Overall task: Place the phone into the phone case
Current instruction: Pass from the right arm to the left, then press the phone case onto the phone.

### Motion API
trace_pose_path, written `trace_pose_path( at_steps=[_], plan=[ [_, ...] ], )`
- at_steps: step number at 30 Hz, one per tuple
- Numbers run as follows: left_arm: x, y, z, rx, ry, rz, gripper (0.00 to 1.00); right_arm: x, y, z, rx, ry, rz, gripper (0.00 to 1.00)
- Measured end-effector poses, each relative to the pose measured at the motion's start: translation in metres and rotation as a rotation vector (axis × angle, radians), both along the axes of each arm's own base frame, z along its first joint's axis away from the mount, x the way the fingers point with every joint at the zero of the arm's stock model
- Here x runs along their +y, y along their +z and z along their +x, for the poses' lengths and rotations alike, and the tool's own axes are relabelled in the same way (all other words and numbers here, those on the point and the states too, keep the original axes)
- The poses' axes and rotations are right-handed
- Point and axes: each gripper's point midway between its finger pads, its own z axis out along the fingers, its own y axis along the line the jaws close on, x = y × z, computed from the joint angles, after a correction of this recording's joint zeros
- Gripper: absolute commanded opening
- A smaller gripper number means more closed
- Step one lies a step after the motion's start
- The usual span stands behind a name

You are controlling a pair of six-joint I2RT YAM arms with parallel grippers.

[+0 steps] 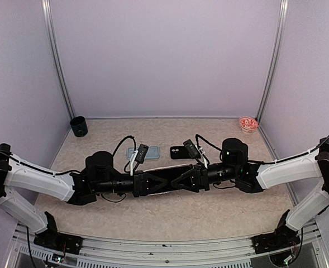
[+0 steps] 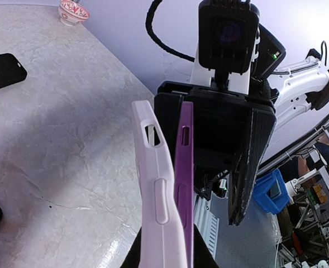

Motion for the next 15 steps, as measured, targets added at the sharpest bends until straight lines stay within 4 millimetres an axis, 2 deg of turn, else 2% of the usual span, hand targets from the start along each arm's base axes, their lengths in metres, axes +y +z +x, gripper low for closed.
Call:
trace_pose_path(
  at_steps=[5,15],
  plan=[
    [0.002,0.003,0.0,-0.003,0.002,-0.002,0.13,-0.003,0.002,0.002,-0.01,-0.016,-0.008,0.5],
    [0.01,0.0,0.008,0.014,0.036,0.019,0.12,-0.02,-0.005,0.027,-0.022,-0.132,-0.044,0.5]
  ],
)
